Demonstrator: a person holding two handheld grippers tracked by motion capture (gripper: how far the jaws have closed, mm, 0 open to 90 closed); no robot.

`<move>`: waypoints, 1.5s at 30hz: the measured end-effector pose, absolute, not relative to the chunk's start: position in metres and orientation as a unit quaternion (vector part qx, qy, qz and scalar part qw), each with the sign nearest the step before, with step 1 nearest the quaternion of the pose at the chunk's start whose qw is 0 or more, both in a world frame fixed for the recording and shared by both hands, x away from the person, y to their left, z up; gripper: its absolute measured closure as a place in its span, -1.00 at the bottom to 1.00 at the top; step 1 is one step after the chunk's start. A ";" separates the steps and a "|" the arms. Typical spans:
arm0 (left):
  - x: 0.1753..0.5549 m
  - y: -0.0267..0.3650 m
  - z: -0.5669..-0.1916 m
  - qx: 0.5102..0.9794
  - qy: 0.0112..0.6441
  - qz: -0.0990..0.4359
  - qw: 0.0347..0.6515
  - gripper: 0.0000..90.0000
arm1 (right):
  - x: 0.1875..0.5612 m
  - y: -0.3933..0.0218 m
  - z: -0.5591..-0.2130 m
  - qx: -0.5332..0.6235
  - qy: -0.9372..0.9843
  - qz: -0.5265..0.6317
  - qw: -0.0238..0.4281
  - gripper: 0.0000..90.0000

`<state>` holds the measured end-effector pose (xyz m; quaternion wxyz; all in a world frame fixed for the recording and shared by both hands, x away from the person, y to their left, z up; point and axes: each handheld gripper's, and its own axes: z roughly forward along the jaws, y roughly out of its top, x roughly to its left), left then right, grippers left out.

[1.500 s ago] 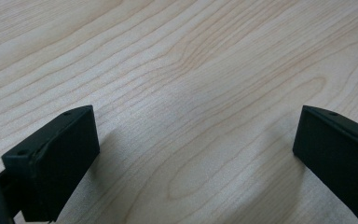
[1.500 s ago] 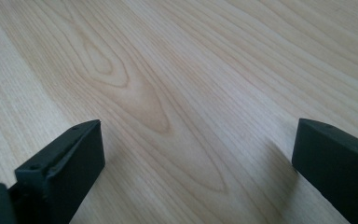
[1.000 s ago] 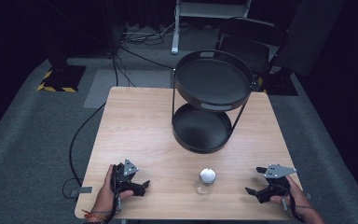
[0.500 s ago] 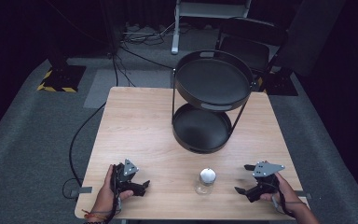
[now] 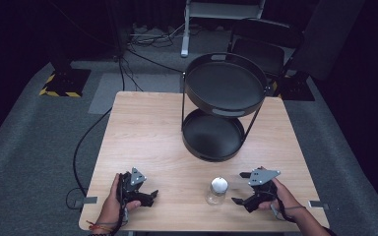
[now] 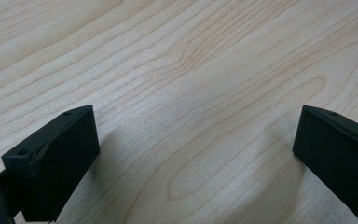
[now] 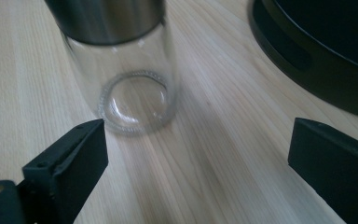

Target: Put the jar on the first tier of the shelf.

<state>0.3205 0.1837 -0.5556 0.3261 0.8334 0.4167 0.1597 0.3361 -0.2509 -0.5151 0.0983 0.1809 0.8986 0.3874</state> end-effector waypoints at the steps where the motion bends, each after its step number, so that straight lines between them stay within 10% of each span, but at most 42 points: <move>1: 0.320 0.184 -0.556 0.833 0.417 0.160 0.326 -1.00 | 0.336 -0.247 -0.514 0.176 0.899 0.389 0.095 -0.89; 45: 0.320 0.184 -0.556 0.833 0.417 0.160 0.326 -1.00 | 0.330 -0.204 -0.495 0.145 0.863 0.477 0.079 -0.13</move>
